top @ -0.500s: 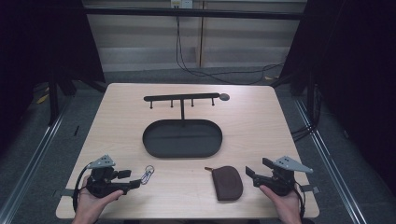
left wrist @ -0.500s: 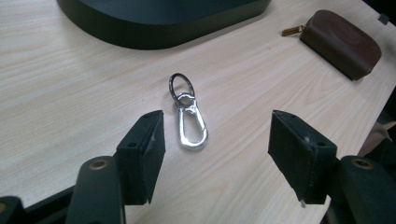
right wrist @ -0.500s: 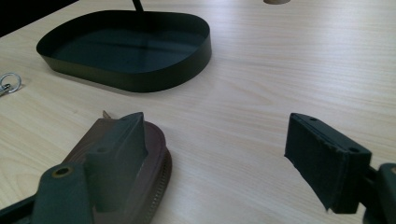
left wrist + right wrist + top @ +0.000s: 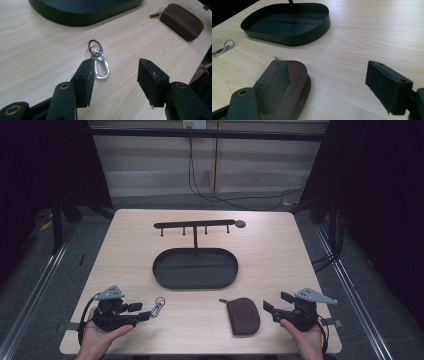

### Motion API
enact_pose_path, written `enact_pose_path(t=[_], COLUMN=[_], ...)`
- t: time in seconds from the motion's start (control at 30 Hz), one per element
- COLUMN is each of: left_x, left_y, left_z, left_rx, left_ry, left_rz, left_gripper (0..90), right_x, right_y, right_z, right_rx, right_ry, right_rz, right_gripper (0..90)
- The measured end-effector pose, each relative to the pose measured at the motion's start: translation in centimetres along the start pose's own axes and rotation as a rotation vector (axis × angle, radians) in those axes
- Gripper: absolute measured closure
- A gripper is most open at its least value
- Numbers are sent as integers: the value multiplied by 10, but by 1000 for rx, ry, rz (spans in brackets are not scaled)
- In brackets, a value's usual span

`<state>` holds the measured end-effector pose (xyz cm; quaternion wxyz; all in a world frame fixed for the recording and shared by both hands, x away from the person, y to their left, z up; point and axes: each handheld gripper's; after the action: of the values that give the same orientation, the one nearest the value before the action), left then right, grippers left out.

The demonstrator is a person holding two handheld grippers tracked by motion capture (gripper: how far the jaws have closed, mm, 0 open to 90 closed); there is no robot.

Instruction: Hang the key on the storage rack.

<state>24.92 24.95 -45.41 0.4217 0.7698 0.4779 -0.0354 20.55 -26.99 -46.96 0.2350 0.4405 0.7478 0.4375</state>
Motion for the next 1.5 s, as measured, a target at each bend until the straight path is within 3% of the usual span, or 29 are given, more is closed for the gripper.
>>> enact_pose_path(t=[0.2,0.33,0.5,0.67,0.83,0.97,1.23,1.5], left_x=[1,-2,-6,-7,-8,-8,-4,-8], left_y=[2,9,17,27,37,43,51,62], left_z=[-1,-2,3,5,4,5,9,14], left_rx=[30,39,82,110,140,164,199,253], left_ry=[-8,-3,47,60,58,81,82,147], left_rz=[-10,5,23,11,39,47,23,60], left_gripper=[507,546,594,609,605,613,620,608], right_x=[-1,-2,-2,-2,-1,-1,0,-1], right_y=[0,0,0,0,1,1,0,0], right_z=[-2,-1,1,3,4,5,3,4], right_rx=[-13,-2,18,22,28,30,27,39], right_ry=[-3,6,10,26,37,46,45,53], right_rz=[7,8,14,8,-4,-9,-8,7], right_gripper=[189,189,190,190,191,191,193,193])
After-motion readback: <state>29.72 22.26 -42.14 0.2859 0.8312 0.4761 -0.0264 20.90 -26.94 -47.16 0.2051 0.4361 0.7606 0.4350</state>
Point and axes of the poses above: each handheld gripper's, and its own axes: z roughly forward along the jaws, y roughly out of its top, x roughly to its left, and after that the axes turned 13 degrees about -z, right-handed
